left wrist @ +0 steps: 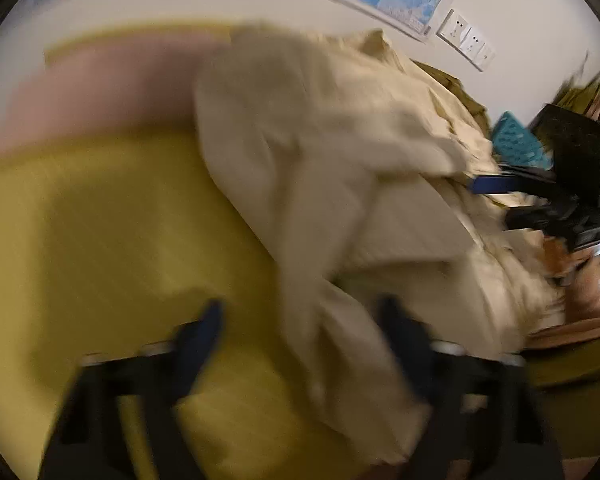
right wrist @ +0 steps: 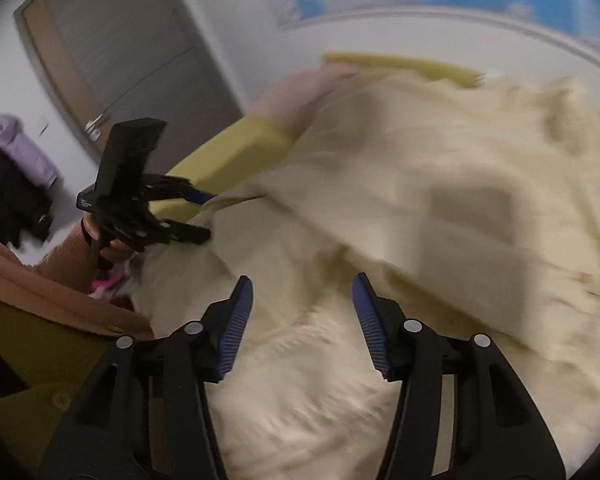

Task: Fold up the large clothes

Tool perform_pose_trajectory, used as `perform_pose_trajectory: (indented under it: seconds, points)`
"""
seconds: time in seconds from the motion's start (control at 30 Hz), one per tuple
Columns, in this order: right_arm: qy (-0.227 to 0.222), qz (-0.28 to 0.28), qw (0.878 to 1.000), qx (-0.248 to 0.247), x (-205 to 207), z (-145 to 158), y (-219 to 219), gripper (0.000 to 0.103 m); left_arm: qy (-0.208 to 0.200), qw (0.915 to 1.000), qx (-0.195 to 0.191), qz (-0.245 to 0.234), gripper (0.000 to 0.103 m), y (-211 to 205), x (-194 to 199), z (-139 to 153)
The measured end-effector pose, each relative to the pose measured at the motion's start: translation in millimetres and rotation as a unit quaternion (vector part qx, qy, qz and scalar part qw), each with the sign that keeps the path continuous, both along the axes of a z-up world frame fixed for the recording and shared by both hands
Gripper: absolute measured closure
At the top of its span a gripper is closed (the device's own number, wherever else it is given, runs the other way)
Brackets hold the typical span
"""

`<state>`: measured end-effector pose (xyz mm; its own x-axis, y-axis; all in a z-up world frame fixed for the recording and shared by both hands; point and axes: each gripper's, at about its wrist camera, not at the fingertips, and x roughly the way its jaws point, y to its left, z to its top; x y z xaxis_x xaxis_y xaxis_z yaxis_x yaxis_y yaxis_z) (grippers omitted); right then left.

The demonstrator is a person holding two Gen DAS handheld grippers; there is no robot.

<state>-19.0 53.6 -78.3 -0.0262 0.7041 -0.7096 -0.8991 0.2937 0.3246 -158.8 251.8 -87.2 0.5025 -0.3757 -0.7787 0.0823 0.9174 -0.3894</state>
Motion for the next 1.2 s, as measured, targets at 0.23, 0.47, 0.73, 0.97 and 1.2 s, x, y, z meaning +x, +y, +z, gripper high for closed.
perform_pose_trajectory:
  seconds: [0.23, 0.47, 0.73, 0.97, 1.2]
  points:
    - [0.005, 0.032, 0.998, -0.055, -4, -33, 66, 0.063, -0.096, 0.9952, 0.015, 0.011, 0.099, -14, -29, 72]
    - [-0.089, 0.057, 0.990, -0.097, -35, -44, 108, 0.064, -0.146, 0.9850, 0.089, -0.019, 0.097, -42, -47, 112]
    - [-0.002, 0.012, 1.000, -0.018, -8, -15, 45, 0.048, -0.094, 0.9895, 0.109, -0.003, 0.053, -31, -32, 73]
    - [-0.038, -0.221, 0.975, 0.011, 8, 25, -120, 0.030, -0.083, 0.9737, 0.211, -0.024, 0.035, -61, -4, 39]
    - [-0.008, -0.414, 0.910, -0.009, -7, 4, -251, 0.024, -0.059, 0.9673, 0.247, -0.001, 0.035, -55, 13, 9]
